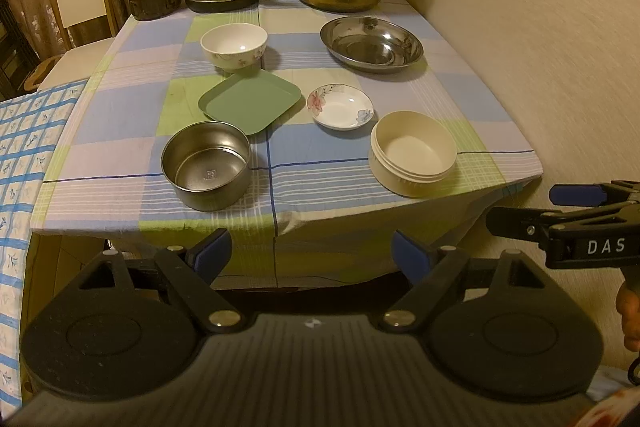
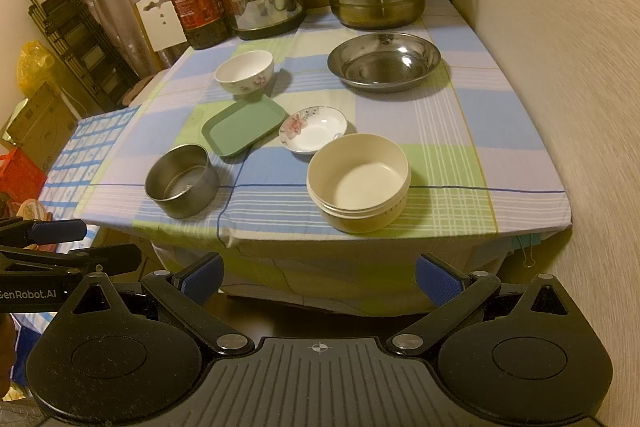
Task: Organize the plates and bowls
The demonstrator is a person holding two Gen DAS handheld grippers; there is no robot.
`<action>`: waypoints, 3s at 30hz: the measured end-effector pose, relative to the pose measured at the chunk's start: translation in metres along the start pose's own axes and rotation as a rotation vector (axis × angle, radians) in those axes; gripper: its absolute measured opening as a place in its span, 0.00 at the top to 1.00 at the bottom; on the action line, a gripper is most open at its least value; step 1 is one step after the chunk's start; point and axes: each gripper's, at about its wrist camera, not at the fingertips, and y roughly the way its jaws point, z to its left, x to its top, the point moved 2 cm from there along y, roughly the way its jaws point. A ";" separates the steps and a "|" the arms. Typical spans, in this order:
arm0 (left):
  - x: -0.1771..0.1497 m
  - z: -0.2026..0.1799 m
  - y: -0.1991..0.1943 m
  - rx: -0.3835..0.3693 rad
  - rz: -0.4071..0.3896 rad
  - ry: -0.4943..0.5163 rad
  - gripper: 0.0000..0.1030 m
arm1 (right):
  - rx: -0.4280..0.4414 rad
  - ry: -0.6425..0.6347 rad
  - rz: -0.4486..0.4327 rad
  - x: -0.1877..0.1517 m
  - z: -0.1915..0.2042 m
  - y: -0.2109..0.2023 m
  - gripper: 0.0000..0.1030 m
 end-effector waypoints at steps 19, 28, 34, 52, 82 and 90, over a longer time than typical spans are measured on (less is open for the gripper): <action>0.000 0.000 0.000 0.002 0.002 0.001 0.17 | -0.002 -0.002 0.000 0.004 0.000 0.001 0.01; 0.000 0.000 0.001 0.002 0.002 0.001 0.17 | -0.002 -0.003 0.000 0.004 0.000 0.001 0.01; 0.001 0.000 0.001 0.002 0.002 0.002 0.17 | -0.003 -0.004 0.000 0.004 -0.001 0.000 0.01; 0.001 -0.001 0.005 0.003 0.003 0.003 0.17 | -0.004 -0.004 -0.003 0.006 -0.005 -0.001 0.01; 0.014 -0.010 0.007 0.042 -0.029 -0.032 0.17 | 0.023 -0.036 -0.046 0.015 -0.022 0.004 0.01; 0.034 0.019 0.017 0.052 -0.057 -0.051 0.17 | 0.046 -0.041 -0.072 0.037 -0.013 0.022 0.05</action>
